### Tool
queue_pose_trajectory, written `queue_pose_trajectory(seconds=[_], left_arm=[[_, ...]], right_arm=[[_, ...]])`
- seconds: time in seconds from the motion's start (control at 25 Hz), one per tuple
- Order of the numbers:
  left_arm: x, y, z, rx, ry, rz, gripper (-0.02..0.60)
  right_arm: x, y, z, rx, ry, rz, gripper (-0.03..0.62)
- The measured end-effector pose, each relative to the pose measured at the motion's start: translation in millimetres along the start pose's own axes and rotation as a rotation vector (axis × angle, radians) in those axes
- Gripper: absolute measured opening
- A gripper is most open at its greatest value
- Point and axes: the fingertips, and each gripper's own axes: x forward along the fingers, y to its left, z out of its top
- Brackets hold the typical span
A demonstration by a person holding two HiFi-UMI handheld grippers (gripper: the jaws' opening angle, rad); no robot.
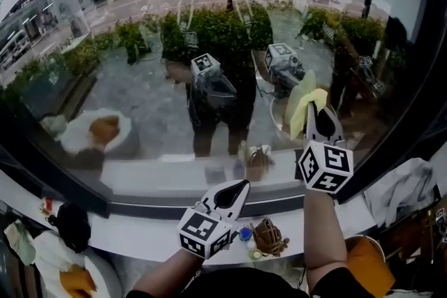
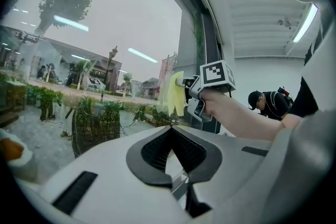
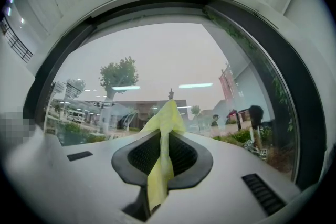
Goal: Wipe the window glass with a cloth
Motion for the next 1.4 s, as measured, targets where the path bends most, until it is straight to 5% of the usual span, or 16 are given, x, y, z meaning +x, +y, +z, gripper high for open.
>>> queue_pose_trajectory(seconds=[1.24, 1.4], left_arm=[[-192.7, 124.3, -8.0, -0.044, -0.055, 0.276, 0.008], [-245.1, 164.3, -15.7, -0.054, -0.061, 0.312, 0.008]], right_arm=[[17.1, 317.6, -10.1, -0.033, 0.009, 0.309, 0.052], [18.6, 394.8, -20.8, -0.044, 0.022, 0.346, 0.052]])
